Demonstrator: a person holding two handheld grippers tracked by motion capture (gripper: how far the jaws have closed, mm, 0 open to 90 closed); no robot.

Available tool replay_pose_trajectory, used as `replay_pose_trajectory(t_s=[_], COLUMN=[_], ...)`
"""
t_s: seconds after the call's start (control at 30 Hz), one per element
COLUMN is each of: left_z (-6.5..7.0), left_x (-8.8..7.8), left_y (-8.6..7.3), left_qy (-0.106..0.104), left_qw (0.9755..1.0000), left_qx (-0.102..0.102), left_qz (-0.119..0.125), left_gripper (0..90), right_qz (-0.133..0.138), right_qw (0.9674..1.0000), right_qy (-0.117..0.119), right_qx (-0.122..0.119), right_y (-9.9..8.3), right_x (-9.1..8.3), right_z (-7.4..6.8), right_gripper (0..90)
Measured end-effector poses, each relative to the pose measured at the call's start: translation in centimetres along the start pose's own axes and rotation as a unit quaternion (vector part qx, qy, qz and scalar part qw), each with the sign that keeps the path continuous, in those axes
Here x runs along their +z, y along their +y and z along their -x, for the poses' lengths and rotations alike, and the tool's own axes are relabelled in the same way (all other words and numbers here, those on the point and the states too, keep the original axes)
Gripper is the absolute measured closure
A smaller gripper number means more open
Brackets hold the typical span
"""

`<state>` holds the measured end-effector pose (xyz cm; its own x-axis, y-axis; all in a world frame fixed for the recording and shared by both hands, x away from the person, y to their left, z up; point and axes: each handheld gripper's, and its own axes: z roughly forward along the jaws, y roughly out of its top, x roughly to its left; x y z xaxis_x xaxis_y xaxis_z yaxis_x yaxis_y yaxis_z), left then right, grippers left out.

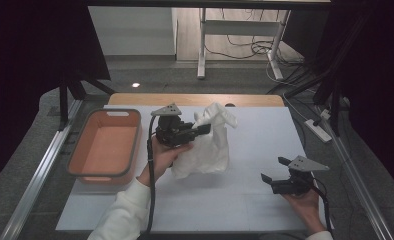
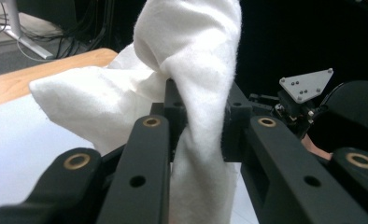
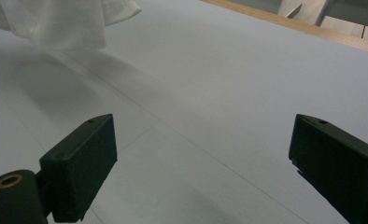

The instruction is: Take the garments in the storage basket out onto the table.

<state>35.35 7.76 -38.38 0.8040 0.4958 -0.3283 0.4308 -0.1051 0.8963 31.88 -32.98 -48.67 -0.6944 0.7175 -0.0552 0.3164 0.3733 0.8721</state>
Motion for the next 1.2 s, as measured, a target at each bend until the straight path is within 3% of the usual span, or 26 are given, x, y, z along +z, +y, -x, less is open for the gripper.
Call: replay_pose_trajectory(t_s=[0.23,0.33,0.43,0.53,0.8,1.2], left_z=[0.6,0.3,0.0,-0.7,-1.6,-3.2], left_x=[0.1,1.0,2.1,3.2,4.0,6.0], left_y=[-1.3,-1.8,-2.4,-3.3,-4.1,-6.3], left_qy=[0.006,0.007,0.023,0.028,0.040,0.063], left_qw=[0.9998,0.9994,0.9983,0.9971,0.9956,0.9895], left_qx=[-0.002,-0.006,-0.001,-0.012,-0.019,-0.033], left_qz=[-0.019,-0.033,-0.053,-0.069,-0.083,-0.126], left_gripper=[76.5,76.5,76.4,76.4,76.1,75.2], right_qz=[0.003,0.002,0.002,0.001,0.002,-0.001], right_qw=[1.0000,1.0000,1.0000,1.0000,1.0000,1.0000], right_qy=[-0.005,-0.005,-0.005,-0.003,-0.002,-0.002], right_qx=[0.004,0.001,0.002,0.002,0.001,-0.001], right_y=[-0.1,-0.1,-0.1,-0.1,-0.1,-0.1], right_x=[-0.2,-0.2,-0.2,-0.1,-0.1,0.0], right_z=[0.1,0.1,0.1,0.1,0.1,0.0], right_gripper=[7.7,7.7,7.7,7.7,7.8,7.7])
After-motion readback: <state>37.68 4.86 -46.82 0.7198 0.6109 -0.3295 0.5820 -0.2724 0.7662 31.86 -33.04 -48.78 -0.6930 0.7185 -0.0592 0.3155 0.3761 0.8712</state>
